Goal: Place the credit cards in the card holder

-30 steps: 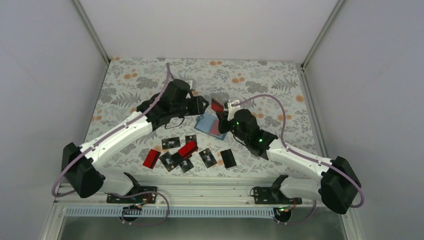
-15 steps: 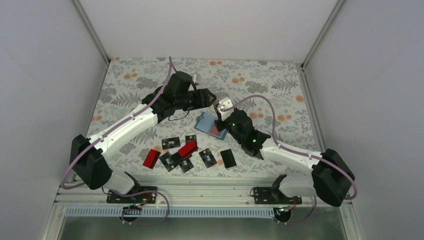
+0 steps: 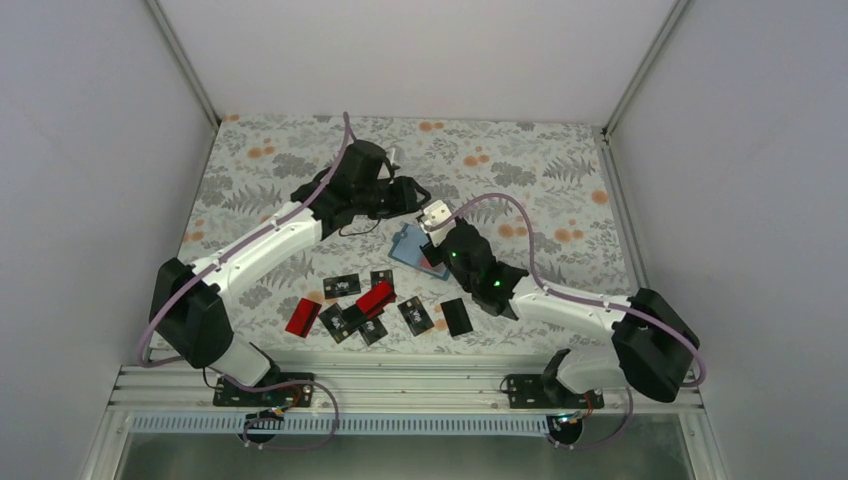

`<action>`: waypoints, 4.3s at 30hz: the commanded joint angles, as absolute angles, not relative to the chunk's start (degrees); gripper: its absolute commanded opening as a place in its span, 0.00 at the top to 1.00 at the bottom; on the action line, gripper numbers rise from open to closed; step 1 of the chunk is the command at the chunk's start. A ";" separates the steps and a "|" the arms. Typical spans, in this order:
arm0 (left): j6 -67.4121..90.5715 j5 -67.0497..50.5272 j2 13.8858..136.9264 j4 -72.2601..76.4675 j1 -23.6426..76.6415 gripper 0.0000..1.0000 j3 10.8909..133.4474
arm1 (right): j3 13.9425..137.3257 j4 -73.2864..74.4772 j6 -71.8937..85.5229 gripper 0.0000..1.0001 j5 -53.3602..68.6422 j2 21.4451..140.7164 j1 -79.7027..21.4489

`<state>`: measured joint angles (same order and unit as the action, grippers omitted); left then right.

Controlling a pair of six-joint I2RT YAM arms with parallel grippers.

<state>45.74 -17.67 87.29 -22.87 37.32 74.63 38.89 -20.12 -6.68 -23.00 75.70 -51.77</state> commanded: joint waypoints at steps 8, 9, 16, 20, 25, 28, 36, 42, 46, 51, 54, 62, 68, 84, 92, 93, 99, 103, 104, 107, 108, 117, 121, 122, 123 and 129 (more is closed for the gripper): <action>44.84 -20.39 88.53 -24.25 36.44 0.87 76.25 | 42.76 -20.82 -10.46 0.96 -32.38 79.05 -54.91; 44.88 -20.32 88.56 -24.66 36.25 0.89 76.33 | 42.79 -20.62 -10.54 0.96 -32.33 78.84 -55.01; 45.30 -21.57 87.89 -23.90 34.90 0.98 75.88 | 43.59 -18.63 -10.73 0.72 -29.44 78.57 -55.31; 45.31 -21.54 88.31 -24.02 34.50 0.98 75.96 | 43.26 -17.71 -9.50 0.55 -28.26 78.68 -55.65; 44.88 -21.35 87.46 -22.20 33.14 0.98 75.02 | 42.13 -13.98 -4.34 0.38 -25.25 76.15 -55.65; 41.64 -20.12 86.62 -20.51 32.12 0.98 73.98 | 42.27 -9.55 0.95 0.28 -21.33 74.03 -54.56; 32.01 -18.29 80.61 -11.77 29.71 0.98 66.74 | 48.54 -1.44 13.50 0.27 14.53 71.47 -39.82; 29.69 -26.77 75.76 -0.31 27.34 0.98 59.55 | 49.92 -8.57 24.06 0.29 44.50 75.13 -28.05; 30.97 -33.54 73.93 4.96 26.43 0.98 56.88 | 49.71 -16.00 31.82 0.33 54.84 77.43 -24.79; 33.96 -38.69 72.77 10.84 26.16 0.98 55.13 | 50.52 -20.99 36.02 0.35 59.07 77.98 -24.06; 35.58 -39.91 72.52 12.74 26.14 0.98 54.88 | 50.63 -23.68 38.66 0.36 59.66 78.63 -24.00; 39.78 -43.46 72.33 19.49 26.03 0.98 52.38 | 51.01 -30.19 43.83 0.47 60.98 79.19 -23.99; 40.43 -42.85 71.34 19.95 26.02 0.98 52.00 | 52.18 -33.02 46.37 0.67 61.49 80.23 -23.99; 41.48 -41.79 72.21 21.49 25.93 0.97 49.83 | 54.03 -31.20 46.50 0.96 61.66 80.23 -23.99; 35.11 -34.08 72.63 13.59 26.01 0.76 47.66 | 54.19 -9.75 38.88 0.96 52.91 79.93 -22.56; 34.47 -33.57 72.74 12.95 25.94 0.74 47.42 | 53.96 -7.08 38.86 0.96 51.91 80.12 -22.17; 27.92 -26.02 73.35 4.49 26.03 0.70 47.88 | 51.68 7.53 39.62 0.96 48.57 82.25 -20.32; 23.93 -19.79 74.72 0.17 26.23 0.69 47.65 | 49.48 13.15 39.92 0.96 46.76 83.89 -20.32; 23.26 -18.44 75.43 -0.79 26.20 0.68 47.66 | 49.21 14.72 39.63 0.96 46.30 84.47 -20.31; 21.01 -15.22 77.82 -3.45 26.72 0.67 48.07 | 48.46 17.75 38.46 0.96 45.65 86.62 -20.35; 20.48 -14.82 78.74 -3.81 26.80 0.67 48.22 | 48.09 18.13 38.29 0.96 45.42 87.11 -20.35; 15.79 -11.66 90.74 -7.88 30.27 0.62 53.26 | 48.88 20.13 37.83 0.96 42.73 91.52 -20.69; 14.08 -9.34 94.58 -9.10 32.59 0.53 56.08 | 49.38 20.04 37.50 0.96 42.62 92.94 -20.74; 13.80 -8.60 95.65 -9.47 33.18 0.52 56.82 | 49.46 20.04 37.31 0.96 42.69 93.25 -20.72; 13.51 -7.87 96.72 -9.81 33.62 0.49 57.66 | 49.48 20.04 37.15 0.96 42.71 93.45 -20.73; 12.06 -4.06 102.41 -11.86 35.77 0.37 62.12 | 49.56 20.39 36.25 0.96 42.51 94.04 -20.74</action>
<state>14.17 -7.75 99.39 -9.82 34.83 59.09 48.07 19.25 37.60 42.98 93.62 -20.60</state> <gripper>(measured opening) 0.601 0.041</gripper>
